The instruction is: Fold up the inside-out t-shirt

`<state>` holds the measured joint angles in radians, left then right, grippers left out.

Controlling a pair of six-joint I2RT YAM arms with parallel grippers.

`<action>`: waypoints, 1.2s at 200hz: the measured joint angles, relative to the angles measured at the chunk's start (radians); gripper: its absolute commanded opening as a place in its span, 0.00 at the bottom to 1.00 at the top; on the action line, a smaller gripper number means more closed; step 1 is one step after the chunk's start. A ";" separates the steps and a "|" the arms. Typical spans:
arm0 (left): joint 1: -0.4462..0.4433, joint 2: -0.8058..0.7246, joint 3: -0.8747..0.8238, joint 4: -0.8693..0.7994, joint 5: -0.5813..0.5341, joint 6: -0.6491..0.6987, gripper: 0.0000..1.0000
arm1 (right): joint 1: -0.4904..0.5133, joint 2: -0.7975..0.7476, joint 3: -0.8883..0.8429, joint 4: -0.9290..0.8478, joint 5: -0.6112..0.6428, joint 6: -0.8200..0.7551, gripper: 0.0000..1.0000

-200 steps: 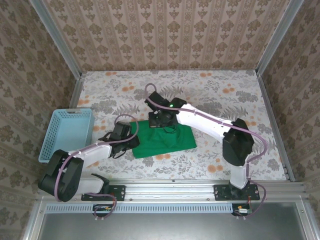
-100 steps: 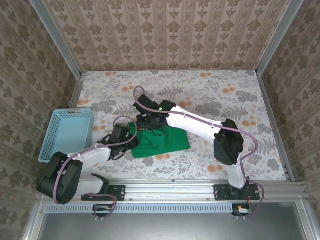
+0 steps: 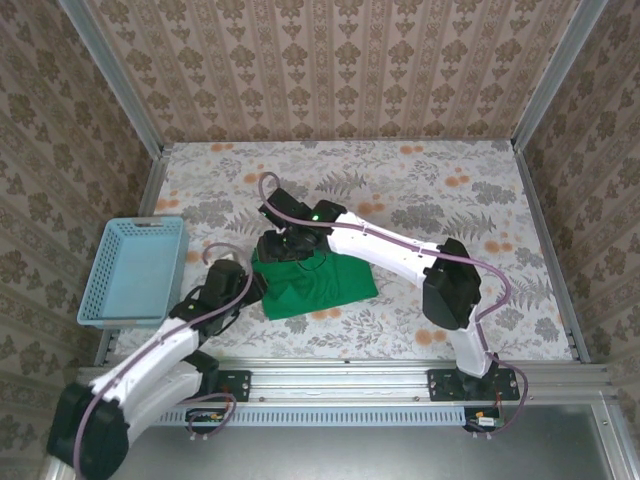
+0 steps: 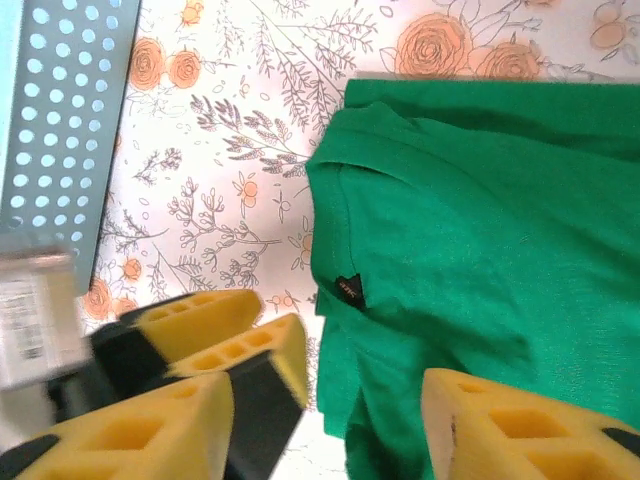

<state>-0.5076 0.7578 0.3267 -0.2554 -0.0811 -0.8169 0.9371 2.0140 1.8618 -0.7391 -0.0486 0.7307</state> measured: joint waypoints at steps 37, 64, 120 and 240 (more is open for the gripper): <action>0.008 -0.055 0.074 -0.124 -0.024 0.009 0.50 | -0.048 -0.204 -0.181 0.021 0.074 -0.046 0.59; -0.105 0.126 0.201 -0.140 -0.022 0.024 0.52 | -0.169 -0.290 -0.315 0.065 0.104 -0.074 0.59; -0.270 0.430 0.314 -0.113 -0.026 0.005 0.41 | -0.270 -0.146 -0.382 0.146 0.091 -0.134 0.58; -0.093 0.607 0.248 0.076 0.111 0.099 0.01 | -0.350 -0.140 -0.703 0.381 0.061 -0.016 0.44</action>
<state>-0.6006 1.3647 0.5751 -0.1799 0.0303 -0.7177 0.5869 1.8740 1.1591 -0.3576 0.0128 0.7151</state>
